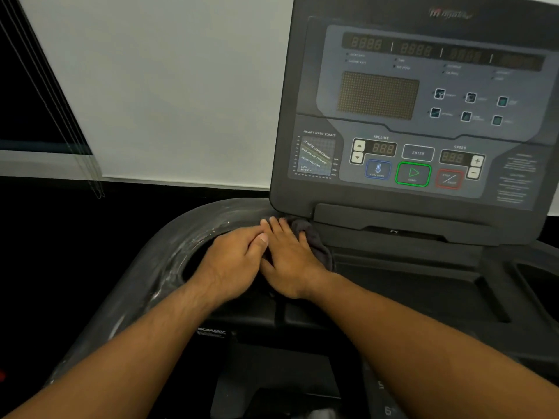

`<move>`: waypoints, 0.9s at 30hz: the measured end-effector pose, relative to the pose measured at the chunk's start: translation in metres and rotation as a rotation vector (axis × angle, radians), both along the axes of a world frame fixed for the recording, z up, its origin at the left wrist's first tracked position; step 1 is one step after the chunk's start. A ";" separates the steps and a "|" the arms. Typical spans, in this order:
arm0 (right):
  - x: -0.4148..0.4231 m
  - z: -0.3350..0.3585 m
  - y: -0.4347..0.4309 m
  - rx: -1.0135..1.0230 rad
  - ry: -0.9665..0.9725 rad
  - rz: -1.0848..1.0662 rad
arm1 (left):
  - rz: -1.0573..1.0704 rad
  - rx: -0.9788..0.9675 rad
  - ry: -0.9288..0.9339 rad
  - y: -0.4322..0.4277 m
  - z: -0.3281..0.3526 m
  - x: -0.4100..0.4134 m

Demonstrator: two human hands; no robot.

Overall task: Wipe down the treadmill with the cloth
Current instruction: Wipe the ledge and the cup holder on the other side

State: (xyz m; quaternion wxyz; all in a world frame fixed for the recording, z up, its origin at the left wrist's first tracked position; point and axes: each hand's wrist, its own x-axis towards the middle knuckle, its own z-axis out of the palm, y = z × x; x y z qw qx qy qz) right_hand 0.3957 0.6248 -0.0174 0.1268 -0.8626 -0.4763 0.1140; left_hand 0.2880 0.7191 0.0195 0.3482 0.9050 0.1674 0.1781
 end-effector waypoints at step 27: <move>0.041 0.007 -0.129 -0.068 -0.015 -0.135 | -0.132 0.346 0.550 -0.008 -0.049 0.116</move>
